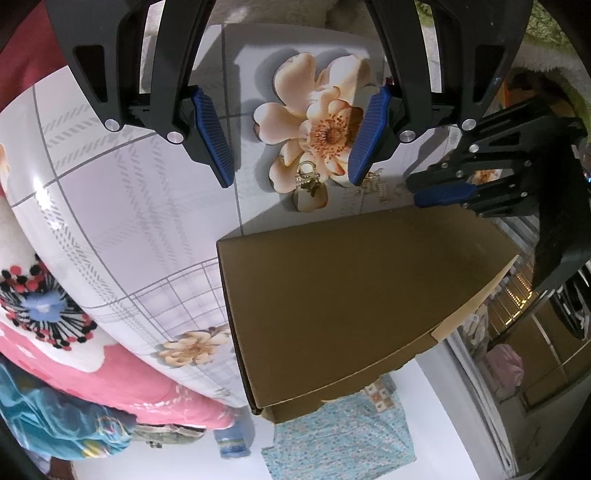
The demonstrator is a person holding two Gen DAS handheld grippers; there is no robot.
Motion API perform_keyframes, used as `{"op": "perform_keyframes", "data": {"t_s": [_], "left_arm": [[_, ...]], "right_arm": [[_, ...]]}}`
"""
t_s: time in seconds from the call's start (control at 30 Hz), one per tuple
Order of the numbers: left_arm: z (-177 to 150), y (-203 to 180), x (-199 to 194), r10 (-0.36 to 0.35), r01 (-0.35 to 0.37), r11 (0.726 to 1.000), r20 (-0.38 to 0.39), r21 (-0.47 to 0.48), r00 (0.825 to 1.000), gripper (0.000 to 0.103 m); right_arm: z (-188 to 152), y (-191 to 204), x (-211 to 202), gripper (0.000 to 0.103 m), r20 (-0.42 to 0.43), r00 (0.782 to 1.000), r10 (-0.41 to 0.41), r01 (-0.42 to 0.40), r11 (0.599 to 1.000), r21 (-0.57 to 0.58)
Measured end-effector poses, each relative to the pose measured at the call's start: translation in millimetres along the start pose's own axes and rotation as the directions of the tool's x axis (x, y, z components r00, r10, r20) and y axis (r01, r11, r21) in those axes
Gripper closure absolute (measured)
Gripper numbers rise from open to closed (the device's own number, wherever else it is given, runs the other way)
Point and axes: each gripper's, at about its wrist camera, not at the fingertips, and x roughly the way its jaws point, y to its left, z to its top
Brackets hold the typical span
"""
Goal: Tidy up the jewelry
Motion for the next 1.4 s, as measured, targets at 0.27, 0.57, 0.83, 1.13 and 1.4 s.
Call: {"op": "perform_keyframes", "data": {"t_s": [0.27, 0.57, 0.83, 1.13, 1.4], "left_arm": [[-2, -2, 7, -0.01, 0.009, 0.999, 0.032, 0.037, 0.999, 0.09], [-6, -4, 5, -0.005, 0.003, 0.999, 0.044, 0.04, 0.999, 0.093], [-12, 1, -11, 0.002, -0.003, 1.0, 0.07, 0.011, 0.998, 0.093], [-20, 12, -32, 0.022, -0.016, 0.998, 0.119, -0.055, 0.993, 0.093], [-23, 16, -34, 0.013, -0.002, 0.997, 0.136, -0.075, 0.991, 0.093]], "right_arm": [[1, 4, 0, 0.043, -0.001, 1.0, -0.013, 0.013, 1.0, 0.0], [5, 11, -6, 0.043, 0.016, 1.0, -0.025, 0.025, 1.0, -0.012], [9, 31, -14, 0.044, 0.045, 0.999, 0.011, -0.008, 0.997, -0.079], [22, 86, 29, 0.071, -0.052, 0.996, 0.073, -0.084, 0.966, -0.243], [21, 107, 57, 0.09, -0.114, 0.993, -0.032, -0.012, 0.932, -0.361]]}}
